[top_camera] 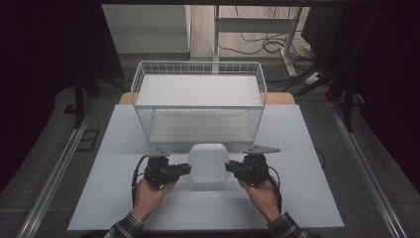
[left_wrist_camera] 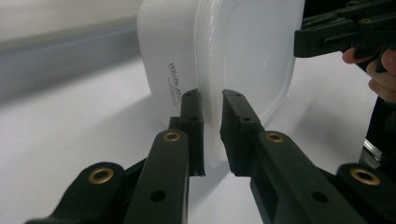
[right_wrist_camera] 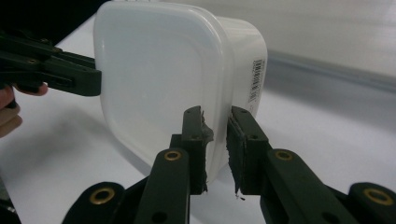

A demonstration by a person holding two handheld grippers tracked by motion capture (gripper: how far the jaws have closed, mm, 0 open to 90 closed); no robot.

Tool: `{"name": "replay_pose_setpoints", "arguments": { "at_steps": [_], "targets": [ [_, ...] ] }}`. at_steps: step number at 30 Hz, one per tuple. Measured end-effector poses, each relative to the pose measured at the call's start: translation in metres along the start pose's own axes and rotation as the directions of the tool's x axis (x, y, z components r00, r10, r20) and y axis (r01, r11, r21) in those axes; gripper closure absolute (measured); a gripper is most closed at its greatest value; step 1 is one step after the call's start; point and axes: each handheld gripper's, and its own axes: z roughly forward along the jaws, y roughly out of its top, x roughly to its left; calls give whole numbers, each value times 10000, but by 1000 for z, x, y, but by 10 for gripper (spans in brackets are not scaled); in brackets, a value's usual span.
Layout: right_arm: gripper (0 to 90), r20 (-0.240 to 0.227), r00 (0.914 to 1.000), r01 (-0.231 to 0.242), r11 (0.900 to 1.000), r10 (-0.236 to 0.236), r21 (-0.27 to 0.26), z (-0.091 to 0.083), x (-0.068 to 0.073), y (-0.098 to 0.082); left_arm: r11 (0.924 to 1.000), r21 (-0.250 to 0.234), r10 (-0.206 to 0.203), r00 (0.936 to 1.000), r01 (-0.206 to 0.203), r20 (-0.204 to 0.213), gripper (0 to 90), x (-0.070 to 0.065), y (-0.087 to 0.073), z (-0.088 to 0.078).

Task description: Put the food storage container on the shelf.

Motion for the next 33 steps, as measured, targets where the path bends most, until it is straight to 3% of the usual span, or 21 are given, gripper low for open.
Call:
{"name": "replay_pose_setpoints", "arguments": {
  "at_steps": [7,18,33],
  "targets": [
    [773,-149,9995,276,9984,-283,-486,-6,5,9,9992,-261,289,9992,-297,-292,798,-3,11,-10],
    [777,-218,9973,682,9935,-705,-913,-15,10,30,9971,-562,488,9983,-505,-327,797,-4,29,-24],
    [777,-351,9948,894,9834,-961,-1581,-29,13,79,9889,-1146,881,9942,-947,-616,797,-9,80,-49]
  ]
}}
